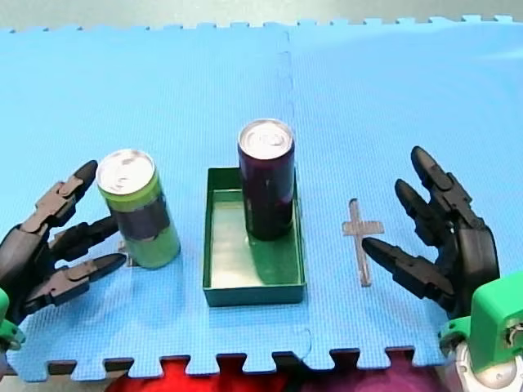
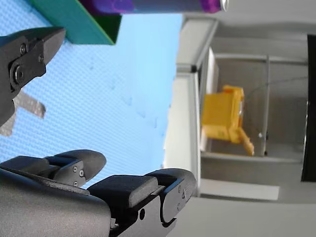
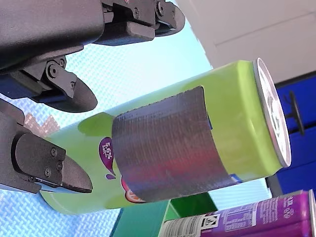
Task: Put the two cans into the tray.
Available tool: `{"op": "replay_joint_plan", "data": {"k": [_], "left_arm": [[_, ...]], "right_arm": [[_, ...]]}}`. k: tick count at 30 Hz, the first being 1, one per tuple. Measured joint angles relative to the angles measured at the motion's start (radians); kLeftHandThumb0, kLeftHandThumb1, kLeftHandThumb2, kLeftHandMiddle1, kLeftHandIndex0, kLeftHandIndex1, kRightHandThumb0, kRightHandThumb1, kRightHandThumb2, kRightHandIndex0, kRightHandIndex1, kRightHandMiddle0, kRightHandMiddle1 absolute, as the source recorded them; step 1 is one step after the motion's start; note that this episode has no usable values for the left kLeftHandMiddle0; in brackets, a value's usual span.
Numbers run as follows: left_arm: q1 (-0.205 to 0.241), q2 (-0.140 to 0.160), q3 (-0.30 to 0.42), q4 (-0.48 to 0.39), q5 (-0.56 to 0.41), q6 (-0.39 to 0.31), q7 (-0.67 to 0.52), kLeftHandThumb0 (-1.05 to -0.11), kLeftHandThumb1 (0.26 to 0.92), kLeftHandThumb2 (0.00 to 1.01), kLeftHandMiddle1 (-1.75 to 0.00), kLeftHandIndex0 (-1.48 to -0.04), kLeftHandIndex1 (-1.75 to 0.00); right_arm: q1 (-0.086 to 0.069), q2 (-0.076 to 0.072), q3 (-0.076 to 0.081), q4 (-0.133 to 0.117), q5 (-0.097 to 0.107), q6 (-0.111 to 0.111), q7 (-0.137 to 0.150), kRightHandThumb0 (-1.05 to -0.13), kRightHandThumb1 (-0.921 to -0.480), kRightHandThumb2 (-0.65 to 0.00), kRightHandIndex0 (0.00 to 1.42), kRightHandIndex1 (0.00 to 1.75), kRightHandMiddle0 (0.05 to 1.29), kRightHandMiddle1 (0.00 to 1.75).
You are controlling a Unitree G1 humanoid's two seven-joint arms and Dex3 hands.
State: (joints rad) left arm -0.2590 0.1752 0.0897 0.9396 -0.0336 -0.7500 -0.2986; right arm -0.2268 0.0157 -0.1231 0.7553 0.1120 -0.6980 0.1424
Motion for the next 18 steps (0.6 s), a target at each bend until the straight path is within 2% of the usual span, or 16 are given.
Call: {"op": "replay_joint_plan", "data": {"k": [18], "left_arm": [[-0.036, -0.009, -0.020, 0.005, 0.013, 0.024, 0.005, -1.048, 0.832, 0.00, -0.01, -0.14, -0.01]], "right_arm": [[-0.004, 0.001, -0.006, 0.011, -0.001, -0.005, 0.000, -0.584, -0.661, 0.000, 0.47, 0.00, 0.40, 0.00]]}}
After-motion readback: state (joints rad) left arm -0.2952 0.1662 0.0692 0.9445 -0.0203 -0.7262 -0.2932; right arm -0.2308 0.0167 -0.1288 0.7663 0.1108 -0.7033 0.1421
